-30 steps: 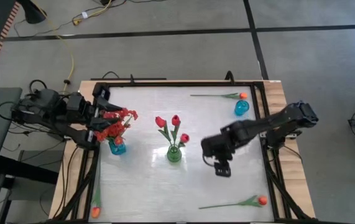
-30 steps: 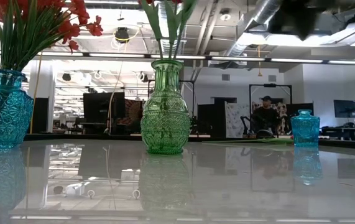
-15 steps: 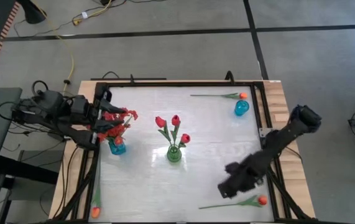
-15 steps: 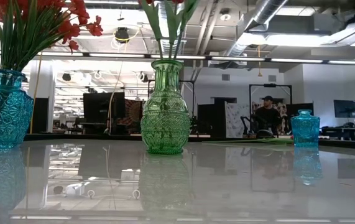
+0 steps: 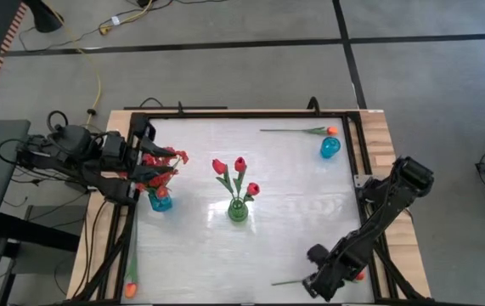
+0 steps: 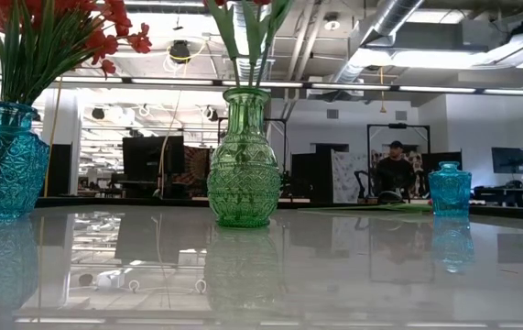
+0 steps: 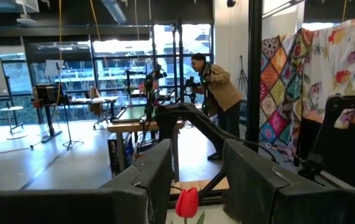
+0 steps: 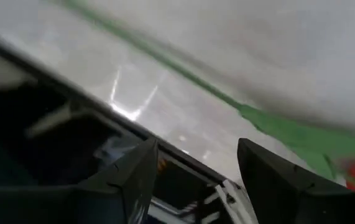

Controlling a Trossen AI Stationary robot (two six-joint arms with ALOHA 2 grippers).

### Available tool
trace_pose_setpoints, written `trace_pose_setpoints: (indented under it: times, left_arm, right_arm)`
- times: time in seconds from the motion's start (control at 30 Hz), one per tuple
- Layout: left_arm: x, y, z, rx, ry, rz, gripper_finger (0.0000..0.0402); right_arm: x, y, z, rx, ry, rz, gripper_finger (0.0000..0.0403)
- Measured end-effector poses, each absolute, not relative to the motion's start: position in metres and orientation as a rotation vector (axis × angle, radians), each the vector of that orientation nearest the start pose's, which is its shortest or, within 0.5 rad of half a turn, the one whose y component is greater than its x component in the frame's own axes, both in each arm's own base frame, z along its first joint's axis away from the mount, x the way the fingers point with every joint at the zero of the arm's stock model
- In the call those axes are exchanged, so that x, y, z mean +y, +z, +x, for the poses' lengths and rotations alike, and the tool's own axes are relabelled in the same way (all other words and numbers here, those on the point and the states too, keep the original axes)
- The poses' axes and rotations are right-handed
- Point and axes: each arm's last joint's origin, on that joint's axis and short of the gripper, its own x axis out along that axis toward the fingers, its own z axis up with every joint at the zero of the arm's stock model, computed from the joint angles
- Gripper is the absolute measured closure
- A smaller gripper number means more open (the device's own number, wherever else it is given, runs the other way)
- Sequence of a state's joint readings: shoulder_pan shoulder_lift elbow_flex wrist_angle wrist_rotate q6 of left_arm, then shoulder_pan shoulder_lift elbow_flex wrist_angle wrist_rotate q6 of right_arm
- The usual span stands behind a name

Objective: Sort flowers into vase by color
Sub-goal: Put the bottom right orange flower into the right blue vase

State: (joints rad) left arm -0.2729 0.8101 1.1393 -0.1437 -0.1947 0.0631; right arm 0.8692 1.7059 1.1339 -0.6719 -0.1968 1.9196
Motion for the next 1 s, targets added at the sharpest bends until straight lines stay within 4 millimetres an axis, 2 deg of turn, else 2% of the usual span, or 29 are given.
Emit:
trace_pose_setpoints:
  times: [0.17, 0.33, 0.5, 0.63, 0.8, 1.0]
  left_arm:
    - [-0.033, 0.449, 0.141, -0.188, -0.049, 0.016, 0.0268]
    - [-0.032, 0.451, 0.141, -0.204, -0.015, 0.004, 0.0268]
    - [-0.032, 0.452, 0.141, -0.216, -0.012, -0.008, 0.0268]
    - [-0.032, 0.452, 0.141, -0.215, -0.013, -0.029, 0.0268]
    - [-0.031, 0.452, 0.141, -0.212, 0.006, -0.053, 0.0268]
    - [-0.031, 0.451, 0.141, -0.203, 0.023, -0.056, 0.0268]
  right_arm:
    - [0.25, 0.189, 0.209, 1.57, -0.29, 0.863, 0.0155]
    - [0.243, 0.186, 0.203, 1.631, -0.195, 0.631, 0.0155]
    - [0.247, 0.186, 0.197, 1.639, -0.004, 0.448, 0.0155]
    - [0.25, 0.186, 0.192, 1.628, 0.073, 0.354, 0.0155]
    - [0.25, 0.178, 0.184, 1.596, 0.084, 0.258, 0.0155]
    - [0.249, 0.162, 0.178, 1.579, 0.11, 0.261, 0.0155]
